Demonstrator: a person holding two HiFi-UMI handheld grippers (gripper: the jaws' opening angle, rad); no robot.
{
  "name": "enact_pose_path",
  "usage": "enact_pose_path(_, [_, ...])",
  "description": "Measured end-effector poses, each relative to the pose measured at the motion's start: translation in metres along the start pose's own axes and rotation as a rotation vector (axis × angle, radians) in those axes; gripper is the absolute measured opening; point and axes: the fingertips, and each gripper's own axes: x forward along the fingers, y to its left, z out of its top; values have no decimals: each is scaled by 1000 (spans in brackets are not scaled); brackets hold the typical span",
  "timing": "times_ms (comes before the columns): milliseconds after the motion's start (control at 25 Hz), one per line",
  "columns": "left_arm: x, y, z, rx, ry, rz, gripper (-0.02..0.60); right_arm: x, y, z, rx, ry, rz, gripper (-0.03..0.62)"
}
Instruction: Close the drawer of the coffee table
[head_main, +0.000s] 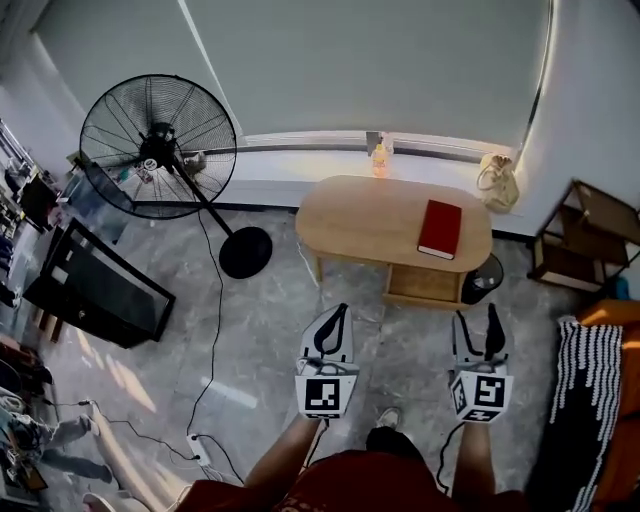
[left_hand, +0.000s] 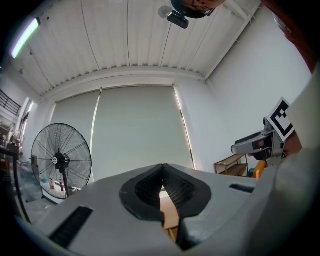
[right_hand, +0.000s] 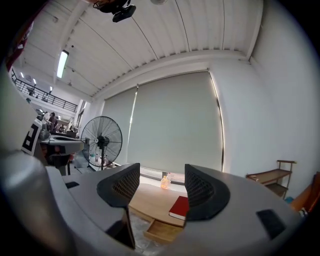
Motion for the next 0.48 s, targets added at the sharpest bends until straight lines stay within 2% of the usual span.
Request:
enact_pose_path(200, [54, -12, -1, -9, -14, -24, 8, 30, -37, -3, -7, 13, -34, 262])
enact_pose_path(480, [96, -1, -11, -16, -35, -67, 8, 60, -45, -8, -14, 29, -81, 262])
